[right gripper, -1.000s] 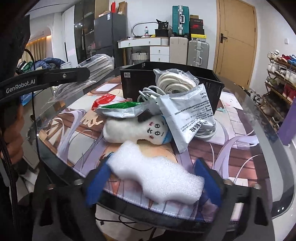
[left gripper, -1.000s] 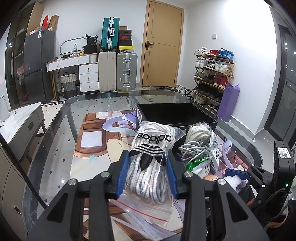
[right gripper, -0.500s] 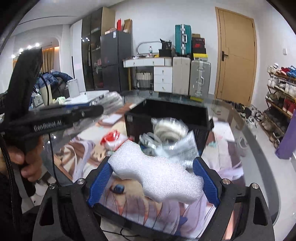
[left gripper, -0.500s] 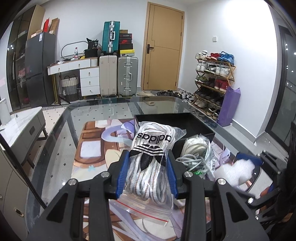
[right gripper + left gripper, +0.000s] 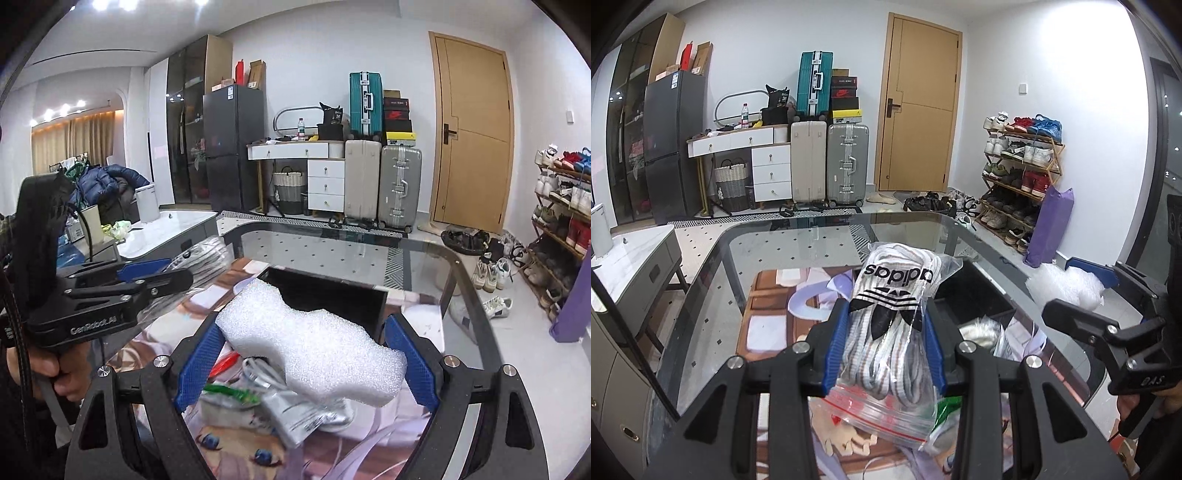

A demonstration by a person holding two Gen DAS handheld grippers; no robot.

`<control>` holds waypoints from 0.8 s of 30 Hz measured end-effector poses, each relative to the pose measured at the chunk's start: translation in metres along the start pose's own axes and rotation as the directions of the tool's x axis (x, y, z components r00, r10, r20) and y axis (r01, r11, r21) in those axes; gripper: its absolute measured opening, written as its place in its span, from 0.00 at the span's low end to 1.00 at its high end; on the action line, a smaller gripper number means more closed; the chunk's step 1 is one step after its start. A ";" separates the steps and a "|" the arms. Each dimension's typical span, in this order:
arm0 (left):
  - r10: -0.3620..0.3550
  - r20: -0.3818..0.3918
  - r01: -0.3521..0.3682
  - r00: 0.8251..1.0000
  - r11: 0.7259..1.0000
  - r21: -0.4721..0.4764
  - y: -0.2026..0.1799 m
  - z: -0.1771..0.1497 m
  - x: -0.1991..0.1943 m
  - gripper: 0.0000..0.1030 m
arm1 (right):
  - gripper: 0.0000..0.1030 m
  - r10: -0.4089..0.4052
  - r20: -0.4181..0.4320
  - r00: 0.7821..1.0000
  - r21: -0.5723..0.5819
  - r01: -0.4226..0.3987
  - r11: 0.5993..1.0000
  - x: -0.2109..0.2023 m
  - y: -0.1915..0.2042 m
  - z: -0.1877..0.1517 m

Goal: Organize soft objects
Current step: 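Lower the foam and Adidas bag into the black box and open both grippers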

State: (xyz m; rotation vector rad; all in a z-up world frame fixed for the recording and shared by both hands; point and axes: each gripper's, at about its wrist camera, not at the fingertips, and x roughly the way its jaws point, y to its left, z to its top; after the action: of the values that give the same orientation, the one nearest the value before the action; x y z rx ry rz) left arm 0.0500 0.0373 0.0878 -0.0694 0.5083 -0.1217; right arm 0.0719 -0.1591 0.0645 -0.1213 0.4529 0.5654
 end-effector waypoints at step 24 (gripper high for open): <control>0.007 -0.082 -0.006 0.997 1.000 0.017 0.005 0.027 0.082 0.36 | 0.86 0.004 -0.117 0.993 0.013 -0.003 1.000 0.103 -0.039 0.033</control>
State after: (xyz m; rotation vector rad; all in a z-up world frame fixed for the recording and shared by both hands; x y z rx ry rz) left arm 0.1349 0.0320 0.0708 -0.0462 0.5894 -0.1227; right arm 0.1828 -0.1342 0.0474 -0.1417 0.5706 0.5605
